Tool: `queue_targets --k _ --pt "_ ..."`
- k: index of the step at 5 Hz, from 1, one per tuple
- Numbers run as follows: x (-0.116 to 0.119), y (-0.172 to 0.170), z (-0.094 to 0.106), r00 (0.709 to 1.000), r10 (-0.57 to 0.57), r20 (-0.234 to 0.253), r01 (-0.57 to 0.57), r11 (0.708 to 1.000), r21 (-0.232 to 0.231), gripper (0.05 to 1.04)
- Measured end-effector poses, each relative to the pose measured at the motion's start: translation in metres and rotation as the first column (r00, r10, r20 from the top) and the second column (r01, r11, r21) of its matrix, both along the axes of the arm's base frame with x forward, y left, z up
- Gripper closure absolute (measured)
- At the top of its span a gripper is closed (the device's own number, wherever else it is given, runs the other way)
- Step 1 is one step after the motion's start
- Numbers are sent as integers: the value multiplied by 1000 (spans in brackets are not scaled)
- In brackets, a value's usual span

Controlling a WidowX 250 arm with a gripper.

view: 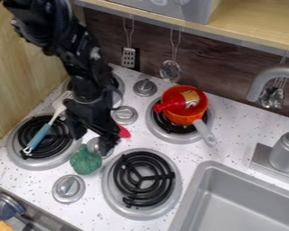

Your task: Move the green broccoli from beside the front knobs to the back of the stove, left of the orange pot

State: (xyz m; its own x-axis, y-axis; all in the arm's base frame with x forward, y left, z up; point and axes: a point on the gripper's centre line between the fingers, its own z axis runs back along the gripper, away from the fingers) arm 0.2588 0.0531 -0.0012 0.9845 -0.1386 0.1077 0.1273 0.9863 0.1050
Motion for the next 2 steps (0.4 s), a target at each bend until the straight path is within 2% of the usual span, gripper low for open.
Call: queue_targets --k 1,2 --pt "-5 10 -6 999 2 38 -5 997 78 89" --pt "0 14 -7 997 14 82 -17 999 37 89"
